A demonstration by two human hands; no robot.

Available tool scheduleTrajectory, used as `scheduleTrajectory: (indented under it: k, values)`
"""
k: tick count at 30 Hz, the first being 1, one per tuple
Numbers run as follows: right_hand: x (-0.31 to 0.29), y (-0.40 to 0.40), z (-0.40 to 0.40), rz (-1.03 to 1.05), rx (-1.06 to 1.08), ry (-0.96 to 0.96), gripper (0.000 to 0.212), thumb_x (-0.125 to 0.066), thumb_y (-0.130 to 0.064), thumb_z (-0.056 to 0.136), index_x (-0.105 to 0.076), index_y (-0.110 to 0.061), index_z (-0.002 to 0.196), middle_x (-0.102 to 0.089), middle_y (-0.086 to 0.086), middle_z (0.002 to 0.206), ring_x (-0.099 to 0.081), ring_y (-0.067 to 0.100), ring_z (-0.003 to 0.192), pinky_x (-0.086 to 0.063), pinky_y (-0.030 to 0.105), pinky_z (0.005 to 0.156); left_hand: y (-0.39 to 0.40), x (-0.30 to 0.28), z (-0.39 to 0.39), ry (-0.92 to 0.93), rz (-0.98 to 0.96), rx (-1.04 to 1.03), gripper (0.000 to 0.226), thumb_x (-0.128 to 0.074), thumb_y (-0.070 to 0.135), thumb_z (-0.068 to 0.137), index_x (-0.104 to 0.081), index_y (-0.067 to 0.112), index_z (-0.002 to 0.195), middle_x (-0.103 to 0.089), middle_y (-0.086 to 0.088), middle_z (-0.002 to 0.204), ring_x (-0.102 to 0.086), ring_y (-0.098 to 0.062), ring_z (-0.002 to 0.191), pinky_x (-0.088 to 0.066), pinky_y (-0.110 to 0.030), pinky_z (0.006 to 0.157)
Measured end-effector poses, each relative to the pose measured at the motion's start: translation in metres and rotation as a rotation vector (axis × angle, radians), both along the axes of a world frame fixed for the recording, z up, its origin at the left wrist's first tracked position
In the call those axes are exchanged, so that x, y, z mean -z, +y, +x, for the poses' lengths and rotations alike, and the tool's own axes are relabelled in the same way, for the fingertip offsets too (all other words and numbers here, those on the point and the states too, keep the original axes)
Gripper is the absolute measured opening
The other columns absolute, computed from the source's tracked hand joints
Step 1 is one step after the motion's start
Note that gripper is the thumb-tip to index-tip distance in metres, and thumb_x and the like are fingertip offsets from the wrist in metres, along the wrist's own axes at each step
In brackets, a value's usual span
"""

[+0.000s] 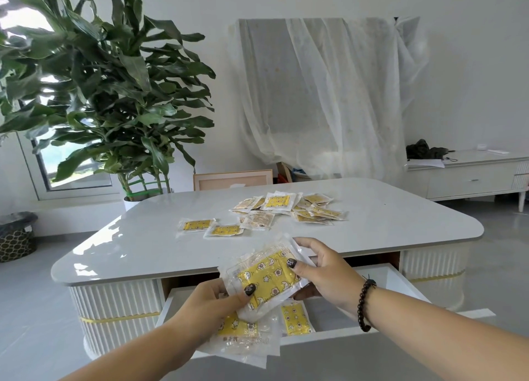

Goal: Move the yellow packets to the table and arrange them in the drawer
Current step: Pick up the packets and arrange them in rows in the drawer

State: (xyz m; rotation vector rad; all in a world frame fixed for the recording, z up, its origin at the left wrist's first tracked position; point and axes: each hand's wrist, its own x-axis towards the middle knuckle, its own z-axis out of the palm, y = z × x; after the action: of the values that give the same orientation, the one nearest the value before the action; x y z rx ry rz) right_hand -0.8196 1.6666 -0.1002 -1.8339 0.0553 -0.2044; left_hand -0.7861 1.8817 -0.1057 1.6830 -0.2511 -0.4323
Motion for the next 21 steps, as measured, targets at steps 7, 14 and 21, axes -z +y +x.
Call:
scheduleTrajectory:
  k: [7, 14, 21]
  values:
    - [-0.007, 0.0001, -0.0049, -0.011, -0.012, -0.038, 0.042, -0.061, -0.008, 0.089, -0.054, -0.037, 0.118, -0.072, 0.001, 0.081, -0.061, 0.012, 0.068, -0.057, 0.046, 0.08, -0.0041, -0.0004, -0.001, -0.011, 0.054, -0.042, 0.02, -0.064, 0.023, 0.09, -0.074, 0.007, 0.097, -0.077, -0.011, 0.089, -0.074, -0.032, 0.082, -0.06, -0.042, 0.077]
    - [-0.006, 0.0006, -0.0047, 0.03, 0.011, 0.013, 0.02, -0.061, -0.011, 0.09, -0.058, -0.009, 0.109, -0.07, 0.003, 0.076, -0.06, 0.004, 0.056, -0.06, 0.041, 0.068, -0.0051, -0.0005, -0.0016, -0.05, 0.028, -0.068, 0.019, -0.062, 0.019, 0.091, -0.072, 0.007, 0.102, -0.077, -0.008, 0.093, -0.074, -0.027, 0.085, -0.058, -0.042, 0.082]
    - [0.0006, 0.0028, -0.0009, -0.005, 0.044, -0.062, 0.031, -0.065, -0.029, 0.086, -0.052, -0.037, 0.113, -0.071, 0.011, 0.08, -0.064, 0.038, 0.078, -0.054, 0.058, 0.078, -0.0056, -0.0041, -0.0025, -0.059, 0.026, -0.124, 0.025, -0.059, 0.026, 0.093, -0.073, 0.006, 0.091, -0.076, -0.014, 0.082, -0.07, -0.024, 0.062, -0.059, -0.035, 0.06]
